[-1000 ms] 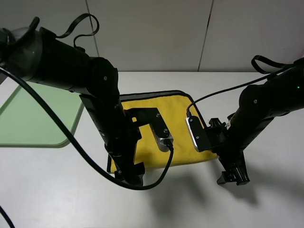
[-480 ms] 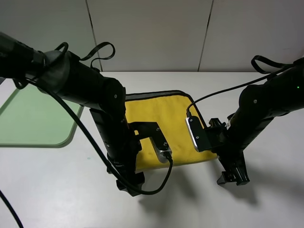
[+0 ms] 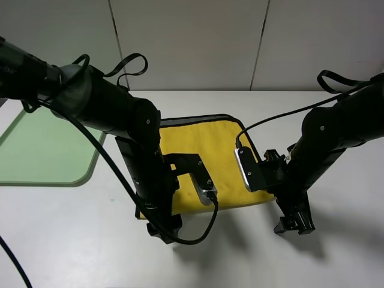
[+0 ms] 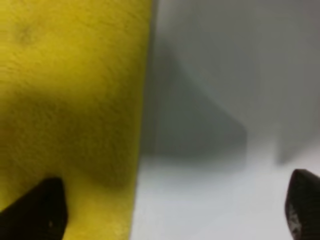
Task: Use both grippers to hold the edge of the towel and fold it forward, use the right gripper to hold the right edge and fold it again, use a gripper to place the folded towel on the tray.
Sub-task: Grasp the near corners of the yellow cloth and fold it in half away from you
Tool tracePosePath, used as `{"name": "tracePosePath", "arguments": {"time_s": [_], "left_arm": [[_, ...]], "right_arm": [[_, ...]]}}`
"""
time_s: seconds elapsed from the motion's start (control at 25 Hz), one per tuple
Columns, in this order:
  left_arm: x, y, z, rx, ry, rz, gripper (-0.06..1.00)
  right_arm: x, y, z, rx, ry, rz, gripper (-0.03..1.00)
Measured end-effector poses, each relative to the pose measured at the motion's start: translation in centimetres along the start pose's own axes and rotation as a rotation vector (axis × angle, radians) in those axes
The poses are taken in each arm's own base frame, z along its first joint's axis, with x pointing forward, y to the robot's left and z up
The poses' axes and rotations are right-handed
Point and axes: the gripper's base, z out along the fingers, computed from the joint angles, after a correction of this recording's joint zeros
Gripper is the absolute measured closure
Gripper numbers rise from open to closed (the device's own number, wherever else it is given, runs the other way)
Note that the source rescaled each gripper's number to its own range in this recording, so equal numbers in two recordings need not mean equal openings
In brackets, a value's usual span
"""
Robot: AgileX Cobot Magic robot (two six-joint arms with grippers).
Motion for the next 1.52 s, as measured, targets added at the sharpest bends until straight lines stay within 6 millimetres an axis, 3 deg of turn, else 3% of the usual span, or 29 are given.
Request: {"name": "tracePosePath", "arguments": {"time_s": [0.12, 0.16, 0.4, 0.44, 0.6, 0.72, 0.84, 1.2, 1.4, 1.52], "left_arm": [[0.0, 0.2, 0.1, -0.017, -0.002, 0.01, 0.26], [0.0, 0.2, 0.1, -0.017, -0.002, 0.01, 0.26], [-0.1, 0.4, 0.3, -0.028, -0.014, 0.008, 0.52], [-0.1, 0.4, 0.3, -0.027, -0.014, 0.006, 0.55], [-0.1, 0.4, 0.4, -0.023, -0.014, 0.001, 0.69], [-0.1, 0.4, 0.4, -0.02, -0.014, -0.002, 0.87], [-0.1, 0.4, 0.6, -0.015, -0.013, -0.007, 0.93], [-0.1, 0.3, 0.5, -0.012, -0.015, -0.01, 0.94], [0.0, -0.1, -0.1, -0.004, -0.012, -0.005, 0.94], [0.0, -0.3, -1.5, -0.021, -0.036, 0.009, 0.94]], "right_arm": [[0.0, 0.1, 0.0, -0.009, 0.0, 0.003, 0.04], [0.0, 0.2, 0.0, -0.016, 0.001, 0.004, 0.08], [0.0, 0.2, 0.1, -0.012, -0.005, 0.022, 0.46], [0.0, 0.2, 0.1, -0.012, -0.005, 0.022, 0.46], [0.0, 0.0, 0.1, 0.002, -0.007, 0.022, 0.68], [-0.1, -0.2, 0.1, 0.025, -0.009, 0.022, 0.95], [-0.1, -0.2, 0.1, 0.027, -0.01, 0.022, 0.97], [-0.1, -0.3, -0.1, 0.031, -0.011, 0.021, 0.97], [-0.2, -0.1, -1.3, 0.043, -0.019, 0.015, 0.97], [-0.3, 0.1, -2.4, 0.047, -0.027, 0.011, 0.97]]}}
